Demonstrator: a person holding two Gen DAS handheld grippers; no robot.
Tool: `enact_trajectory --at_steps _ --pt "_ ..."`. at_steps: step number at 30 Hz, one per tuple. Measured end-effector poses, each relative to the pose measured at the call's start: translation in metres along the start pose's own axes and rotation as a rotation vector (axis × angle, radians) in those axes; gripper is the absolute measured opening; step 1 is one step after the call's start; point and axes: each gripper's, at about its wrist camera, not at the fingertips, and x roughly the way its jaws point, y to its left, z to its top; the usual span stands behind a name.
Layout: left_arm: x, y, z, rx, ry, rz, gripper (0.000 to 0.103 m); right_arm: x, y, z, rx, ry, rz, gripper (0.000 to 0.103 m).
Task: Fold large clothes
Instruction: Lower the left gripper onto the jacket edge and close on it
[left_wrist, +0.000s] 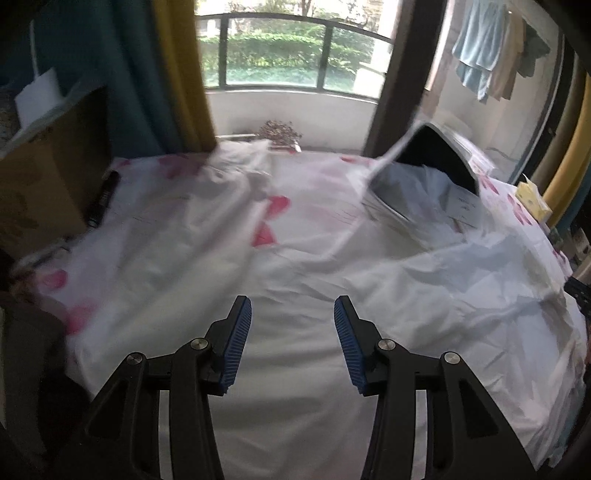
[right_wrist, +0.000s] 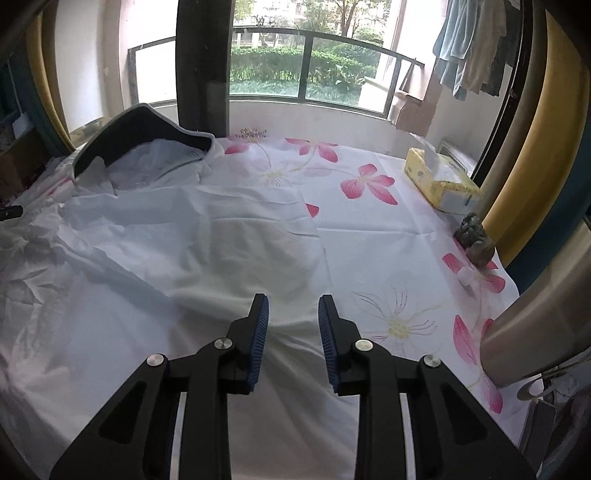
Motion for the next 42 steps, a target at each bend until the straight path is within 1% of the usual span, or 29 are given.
enact_trajectory --at_steps 3,10,14,18,22,24,25,26,27,28,30,34,36,42 --pt "0.000 0.017 0.008 0.013 -0.010 0.038 0.049 0.000 0.005 0.005 0.012 -0.003 0.005 0.027" --pt "0.015 0.058 0.029 -0.010 -0.019 0.074 0.049 0.010 0.014 0.017 0.034 0.012 -0.005 0.027" --pt "0.036 0.077 0.048 0.009 0.010 0.087 0.049 0.016 0.016 0.026 0.028 0.021 -0.007 0.027" --pt "0.058 0.081 0.057 0.055 0.056 0.071 0.049 0.019 0.020 0.029 0.009 0.030 -0.013 0.027" --pt "0.076 0.078 0.051 0.088 0.098 0.083 0.049 0.024 0.018 0.028 0.026 0.045 -0.023 0.027" --pt "0.078 0.072 0.047 0.117 0.082 0.077 0.049 0.024 0.017 0.027 0.034 0.043 -0.019 0.027" --pt "0.078 0.070 0.047 0.127 0.082 0.067 0.048 0.024 0.017 0.026 0.037 0.040 -0.014 0.027" --pt "0.078 0.068 0.047 0.135 0.083 0.054 0.033 0.024 0.018 0.026 0.038 0.041 -0.011 0.027" --pt "0.077 0.066 0.047 0.143 0.084 0.044 0.014 0.024 0.018 0.025 0.036 0.042 -0.009 0.027" --pt "0.076 0.063 0.047 0.152 0.087 0.047 0.008 0.024 0.019 0.025 0.035 0.042 -0.006 0.027" --pt "0.074 0.059 0.049 0.163 0.079 0.053 0.005 0.024 0.019 0.025 0.032 0.038 0.001 0.027" --pt "0.055 0.051 0.054 0.164 0.020 0.061 0.004 0.016 0.021 0.025 0.025 -0.003 0.018 0.027" --pt "0.040 0.044 0.059 0.162 -0.017 0.063 0.004 0.010 0.023 0.025 0.024 -0.027 0.030 0.027" --pt "-0.008 0.028 0.076 0.150 -0.132 0.053 0.004 0.001 0.024 0.020 0.024 -0.052 0.060 0.028"
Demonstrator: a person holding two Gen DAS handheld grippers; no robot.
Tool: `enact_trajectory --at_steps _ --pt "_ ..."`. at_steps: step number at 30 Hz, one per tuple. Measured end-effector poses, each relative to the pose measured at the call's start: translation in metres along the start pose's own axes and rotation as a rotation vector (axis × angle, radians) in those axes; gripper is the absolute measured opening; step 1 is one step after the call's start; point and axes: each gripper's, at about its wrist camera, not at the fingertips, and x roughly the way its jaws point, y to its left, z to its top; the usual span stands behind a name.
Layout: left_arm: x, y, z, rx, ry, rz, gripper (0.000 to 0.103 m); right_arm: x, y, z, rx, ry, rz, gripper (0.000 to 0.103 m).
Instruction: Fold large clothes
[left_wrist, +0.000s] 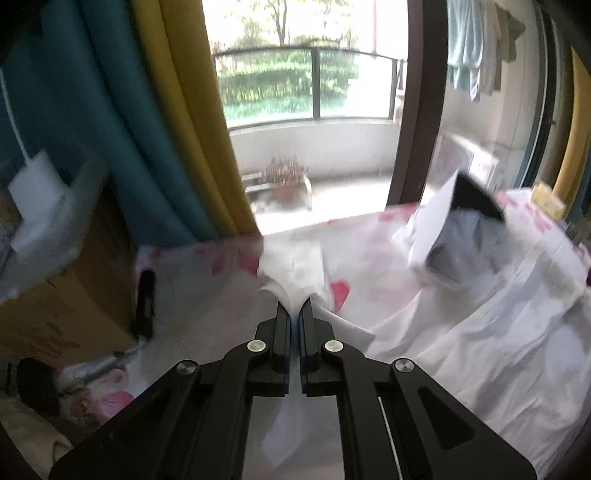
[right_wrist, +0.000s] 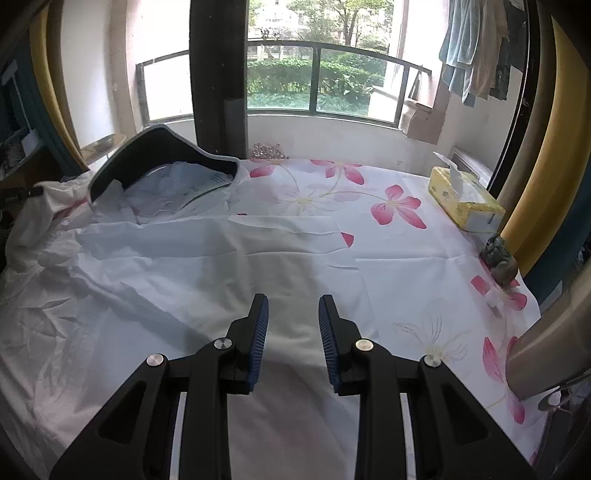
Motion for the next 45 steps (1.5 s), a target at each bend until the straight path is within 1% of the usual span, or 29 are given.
enact_trajectory --at_steps 5,9,12,15,19,22,25,29,35,38,41,43,44,45 --pt "-0.035 -0.019 0.020 -0.002 -0.083 -0.007 0.004 -0.010 -0.006 -0.005 0.016 -0.021 0.020 0.028" --pt "-0.055 -0.045 0.032 0.015 -0.132 -0.004 0.004 -0.018 -0.013 -0.011 0.027 -0.036 0.032 0.028" --pt "-0.066 -0.066 0.039 0.029 -0.162 -0.016 0.004 -0.023 -0.020 -0.015 0.040 -0.052 0.044 0.028" --pt "-0.074 -0.087 0.043 0.057 -0.174 -0.032 0.004 -0.027 -0.030 -0.020 0.067 -0.065 0.051 0.028" --pt "-0.079 -0.124 0.044 0.142 -0.189 -0.016 0.004 -0.030 -0.044 -0.026 0.104 -0.074 0.072 0.028" --pt "-0.075 -0.145 0.045 0.162 -0.181 -0.034 0.004 -0.033 -0.052 -0.032 0.121 -0.081 0.089 0.028" --pt "-0.065 -0.168 0.042 0.171 -0.154 -0.058 0.004 -0.035 -0.062 -0.038 0.141 -0.085 0.098 0.028" --pt "-0.049 -0.198 0.028 0.194 -0.084 -0.130 0.004 -0.037 -0.073 -0.046 0.156 -0.073 0.107 0.028" --pt "-0.018 -0.245 -0.014 0.225 0.042 -0.252 0.004 -0.042 -0.090 -0.058 0.183 -0.062 0.081 0.028" --pt "-0.008 -0.260 -0.036 0.217 0.102 -0.308 0.004 -0.043 -0.095 -0.060 0.193 -0.060 0.071 0.028" --pt "0.002 -0.271 -0.060 0.242 0.176 -0.359 0.005 -0.044 -0.095 -0.061 0.195 -0.057 0.071 0.028" --pt "0.003 -0.275 -0.072 0.243 0.196 -0.367 0.009 -0.043 -0.093 -0.061 0.194 -0.052 0.080 0.028" --pt "0.003 -0.276 -0.080 0.248 0.208 -0.372 0.017 -0.042 -0.091 -0.060 0.190 -0.048 0.084 0.028" --pt "0.002 -0.276 -0.086 0.252 0.213 -0.371 0.027 -0.041 -0.086 -0.059 0.180 -0.043 0.092 0.028"
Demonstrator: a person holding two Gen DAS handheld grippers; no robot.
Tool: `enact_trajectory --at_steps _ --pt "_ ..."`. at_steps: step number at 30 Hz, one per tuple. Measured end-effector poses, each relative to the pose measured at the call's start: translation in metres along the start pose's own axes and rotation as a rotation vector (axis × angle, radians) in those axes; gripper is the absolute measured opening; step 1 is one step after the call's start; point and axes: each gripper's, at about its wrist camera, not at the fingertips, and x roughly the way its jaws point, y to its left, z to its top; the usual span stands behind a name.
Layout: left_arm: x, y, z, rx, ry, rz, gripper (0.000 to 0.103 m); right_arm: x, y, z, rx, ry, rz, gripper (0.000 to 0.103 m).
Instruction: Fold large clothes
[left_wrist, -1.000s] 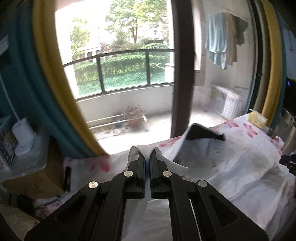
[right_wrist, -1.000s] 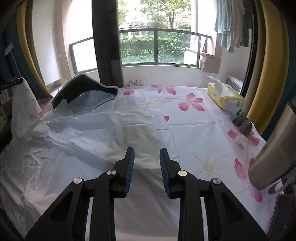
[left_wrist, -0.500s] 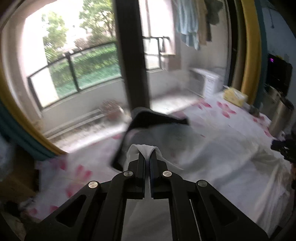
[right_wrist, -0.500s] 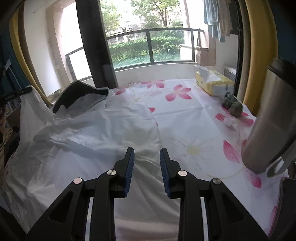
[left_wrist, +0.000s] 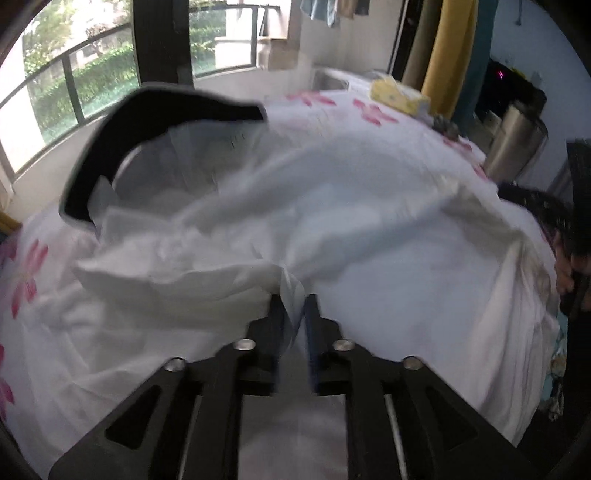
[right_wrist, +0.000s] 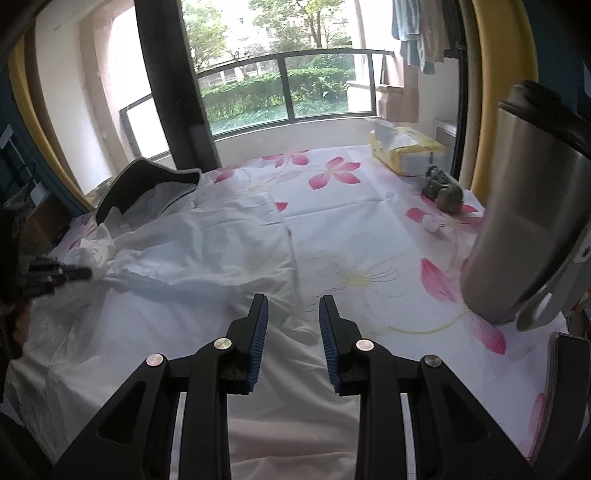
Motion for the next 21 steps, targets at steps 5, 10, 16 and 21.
enact_trajectory --at_steps 5,10,16,21 --pt "-0.022 0.012 -0.021 -0.055 -0.036 -0.008 0.042 0.010 0.023 0.006 -0.055 0.026 0.030 0.028" --pt "-0.063 0.047 -0.034 -0.131 -0.134 0.066 0.044 0.028 0.065 0.021 -0.150 0.064 0.060 0.028" --pt "-0.082 0.119 -0.064 -0.300 -0.170 0.157 0.046 0.051 0.135 0.043 -0.305 0.091 0.133 0.028" --pt "-0.084 0.162 -0.092 -0.437 -0.183 0.157 0.046 0.077 0.203 0.057 -0.435 0.126 0.212 0.028"
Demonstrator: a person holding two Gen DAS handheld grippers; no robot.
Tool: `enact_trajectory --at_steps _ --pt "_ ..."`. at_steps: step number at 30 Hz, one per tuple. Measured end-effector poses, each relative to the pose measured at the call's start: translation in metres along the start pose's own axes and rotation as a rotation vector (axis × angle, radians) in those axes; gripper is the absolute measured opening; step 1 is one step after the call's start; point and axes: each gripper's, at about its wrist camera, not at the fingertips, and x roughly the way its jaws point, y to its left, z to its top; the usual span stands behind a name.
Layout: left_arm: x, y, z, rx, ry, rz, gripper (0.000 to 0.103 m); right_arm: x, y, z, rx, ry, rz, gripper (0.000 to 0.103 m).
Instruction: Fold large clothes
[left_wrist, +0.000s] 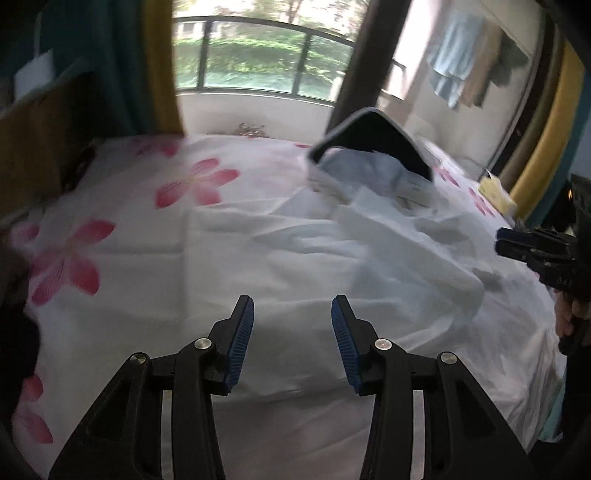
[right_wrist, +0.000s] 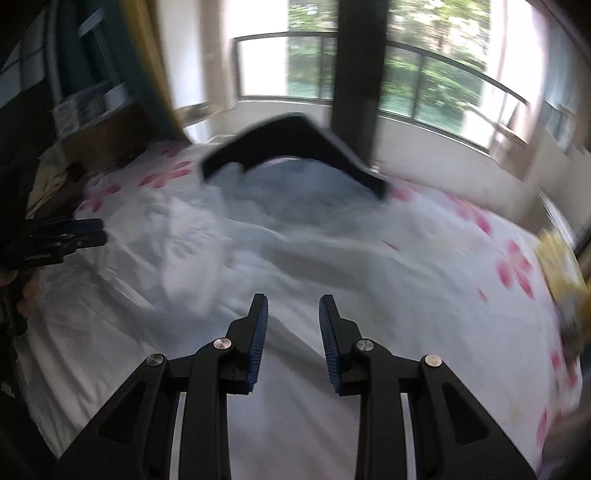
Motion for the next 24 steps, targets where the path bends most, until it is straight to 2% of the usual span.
enact_trajectory --at_steps 5,10,17,19,20,24 --pt "0.000 0.019 -0.005 -0.050 -0.013 -0.016 0.046 0.039 0.051 0.037 -0.124 0.040 0.082 0.028" --pt "0.004 0.027 -0.006 -0.079 -0.012 -0.031 0.046 0.072 0.089 0.064 -0.188 0.060 0.130 0.028" --pt "0.012 0.024 -0.009 -0.069 0.009 -0.041 0.046 0.108 0.112 0.072 -0.222 0.124 0.169 0.027" --pt "0.011 0.024 -0.009 -0.063 0.010 -0.035 0.046 0.105 0.109 0.070 -0.229 0.095 0.164 0.004" --pt "0.011 0.023 -0.009 -0.063 0.010 -0.034 0.046 0.100 0.106 0.071 -0.230 0.074 0.145 0.001" --pt "0.013 0.023 -0.009 -0.055 0.012 -0.024 0.046 0.063 0.075 0.076 -0.172 -0.025 0.060 0.001"
